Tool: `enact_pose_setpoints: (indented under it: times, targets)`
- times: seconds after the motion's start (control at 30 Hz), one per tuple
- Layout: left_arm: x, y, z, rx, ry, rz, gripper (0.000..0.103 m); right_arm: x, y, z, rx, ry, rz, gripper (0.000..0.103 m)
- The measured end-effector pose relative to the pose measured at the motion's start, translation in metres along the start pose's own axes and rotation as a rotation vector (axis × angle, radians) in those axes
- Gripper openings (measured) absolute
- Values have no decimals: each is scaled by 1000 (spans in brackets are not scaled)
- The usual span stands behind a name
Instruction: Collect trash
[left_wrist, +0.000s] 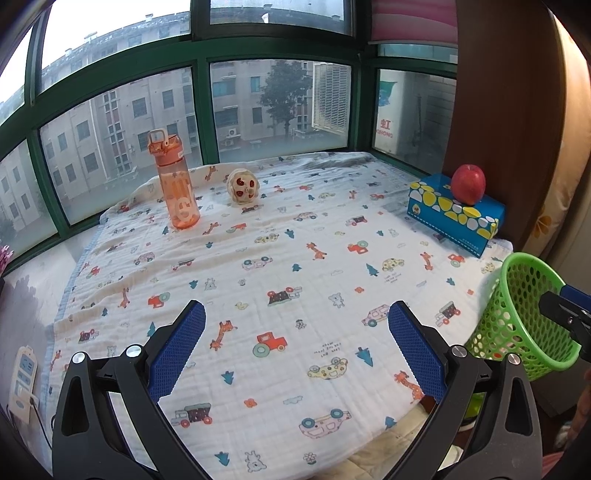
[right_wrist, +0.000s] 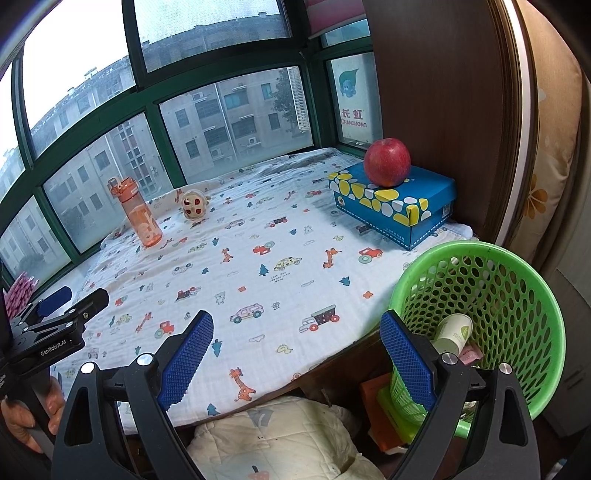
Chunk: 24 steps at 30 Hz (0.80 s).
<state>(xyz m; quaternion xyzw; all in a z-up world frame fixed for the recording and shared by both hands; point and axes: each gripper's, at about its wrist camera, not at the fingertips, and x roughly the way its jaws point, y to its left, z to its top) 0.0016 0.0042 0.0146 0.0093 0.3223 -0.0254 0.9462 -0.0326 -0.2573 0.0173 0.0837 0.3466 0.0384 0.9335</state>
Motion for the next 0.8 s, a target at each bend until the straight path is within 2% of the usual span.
enact_pose_setpoints:
  times: [0.8]
  targets:
    - [3,0,-2,-11,3,9,98,2,2,-3,2,4,2,89]
